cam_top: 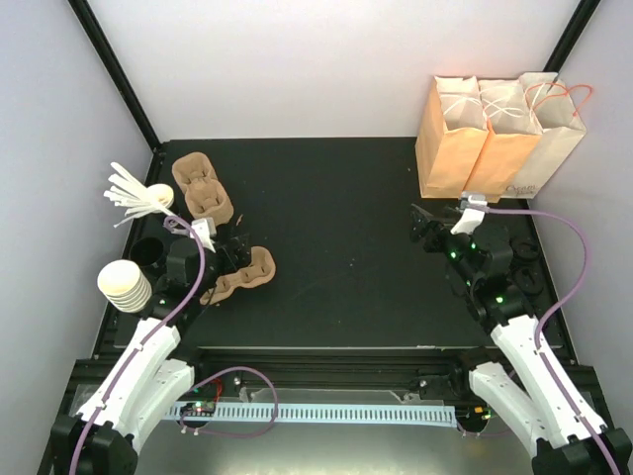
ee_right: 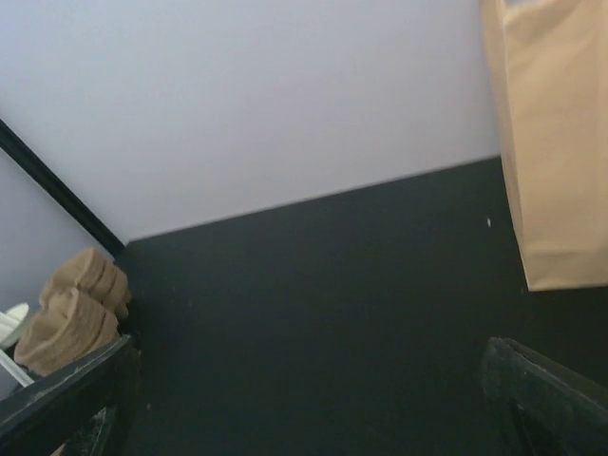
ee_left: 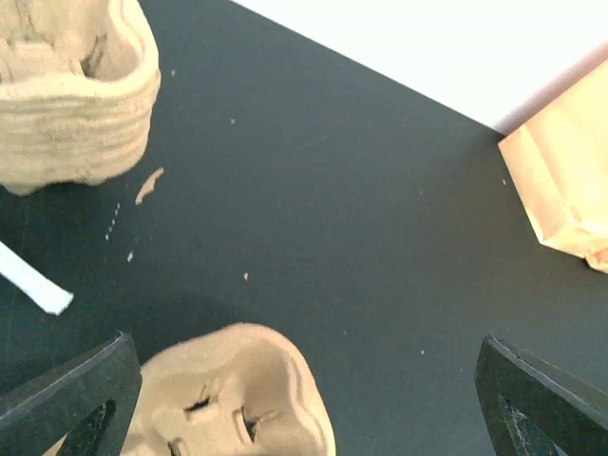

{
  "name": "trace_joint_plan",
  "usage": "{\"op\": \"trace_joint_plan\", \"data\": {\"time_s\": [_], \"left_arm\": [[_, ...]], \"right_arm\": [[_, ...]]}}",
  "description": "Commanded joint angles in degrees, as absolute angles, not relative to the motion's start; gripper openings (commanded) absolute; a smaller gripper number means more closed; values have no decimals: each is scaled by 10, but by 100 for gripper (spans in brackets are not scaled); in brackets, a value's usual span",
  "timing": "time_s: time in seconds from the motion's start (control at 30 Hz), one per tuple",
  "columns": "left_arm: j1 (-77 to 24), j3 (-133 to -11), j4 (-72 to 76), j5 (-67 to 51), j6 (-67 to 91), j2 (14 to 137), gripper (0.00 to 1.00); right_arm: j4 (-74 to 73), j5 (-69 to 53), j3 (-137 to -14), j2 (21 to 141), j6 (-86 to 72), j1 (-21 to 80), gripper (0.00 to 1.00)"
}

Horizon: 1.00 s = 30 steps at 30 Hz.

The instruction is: Pack the takeout coffee

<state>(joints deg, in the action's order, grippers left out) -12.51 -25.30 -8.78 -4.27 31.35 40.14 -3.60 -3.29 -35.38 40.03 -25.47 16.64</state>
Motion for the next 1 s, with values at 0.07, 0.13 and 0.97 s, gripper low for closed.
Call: {"op": "trace_joint_plan", "data": {"time_s": [0.07,0.13,0.97], "left_arm": [[-127,-295,-158,-80,348,400,99],[-127,-307,-165,-90,349,397,99],[-126,-409,-307,-100,246,343,99]], "right_arm": [[-98,-81,-389,462,-284,167,100],[-121,-81,-412,494,-288,167,100],[-409,73,-1021,915,-200,79,99]]}}
